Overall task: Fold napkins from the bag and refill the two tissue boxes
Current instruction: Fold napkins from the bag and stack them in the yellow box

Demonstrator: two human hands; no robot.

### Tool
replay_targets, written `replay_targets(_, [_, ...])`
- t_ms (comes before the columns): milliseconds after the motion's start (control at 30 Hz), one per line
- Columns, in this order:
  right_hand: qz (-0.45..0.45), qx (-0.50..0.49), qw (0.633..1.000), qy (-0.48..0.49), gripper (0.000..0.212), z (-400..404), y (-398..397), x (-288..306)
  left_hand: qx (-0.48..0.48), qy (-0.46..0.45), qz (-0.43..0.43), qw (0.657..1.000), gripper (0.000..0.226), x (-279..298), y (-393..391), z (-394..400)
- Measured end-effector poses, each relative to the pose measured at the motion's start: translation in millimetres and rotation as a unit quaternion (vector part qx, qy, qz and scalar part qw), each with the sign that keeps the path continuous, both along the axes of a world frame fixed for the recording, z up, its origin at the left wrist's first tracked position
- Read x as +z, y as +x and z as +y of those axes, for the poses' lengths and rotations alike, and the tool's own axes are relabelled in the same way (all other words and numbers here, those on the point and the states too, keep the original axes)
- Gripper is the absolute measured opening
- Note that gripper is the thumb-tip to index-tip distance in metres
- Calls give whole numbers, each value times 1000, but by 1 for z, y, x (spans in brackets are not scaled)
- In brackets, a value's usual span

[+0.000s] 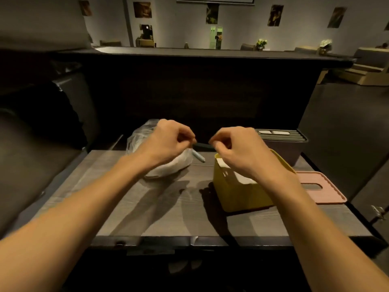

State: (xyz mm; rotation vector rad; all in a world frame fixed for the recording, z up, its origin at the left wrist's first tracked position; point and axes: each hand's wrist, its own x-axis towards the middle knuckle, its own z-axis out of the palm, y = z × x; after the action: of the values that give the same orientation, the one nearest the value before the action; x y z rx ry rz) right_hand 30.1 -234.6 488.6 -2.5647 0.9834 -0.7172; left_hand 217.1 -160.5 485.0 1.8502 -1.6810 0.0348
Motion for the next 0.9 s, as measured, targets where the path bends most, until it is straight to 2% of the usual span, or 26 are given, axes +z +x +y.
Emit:
replay_targets(100, [5, 51, 998, 32, 22, 4, 57, -2, 73, 51, -32, 996, 18, -5, 48, 10])
replay_targets(200, [112, 85, 989, 54, 35, 5, 113, -9, 85, 119, -68, 987, 25, -18, 87, 6])
replay_targets(300, [195, 82, 977, 28, 39, -4, 146, -22, 86, 186, -152, 967, 53, -24, 106, -5])
replay_targets(367, [221, 36, 975, 0, 40, -15, 152, -33, 86, 260, -194, 942, 80, -28, 116, -12])
replay_targets(400, [238, 10, 971, 2, 42, -18, 152, -37, 85, 307, -189, 929, 93, -31, 120, -16])
replay_targets(467, [284, -24, 958, 22, 45, -23, 152, -42, 82, 393, -108, 909, 118, -39, 128, -20])
replay_targets(533, [329, -28, 943, 53, 52, -25, 153, -44, 70, 448, -29, 891, 129, -43, 129, -24])
replay_targets(600, [348, -23, 933, 85, 69, -28, 154, -50, 51, 448, -21, 892, 126, -46, 125, -25])
replay_targets(700, [310, -21, 943, 119, 91, -24, 151, -64, 21, 385, -5, 922, 124, -62, 119, -15])
replay_targets(733, [286, -22, 952, 107, 91, -20, 148, -70, 20, 357, 24, 934, 124, -71, 120, -9])
replay_targets(833, [187, -44, 980, 48, 66, -10, 140, -86, 22, 274, 86, 958, 126, -91, 122, 12])
replay_targets(900, [134, -41, 990, 14, 59, -3, 132, -95, 24, 234, 114, 965, 127, -102, 126, 21])
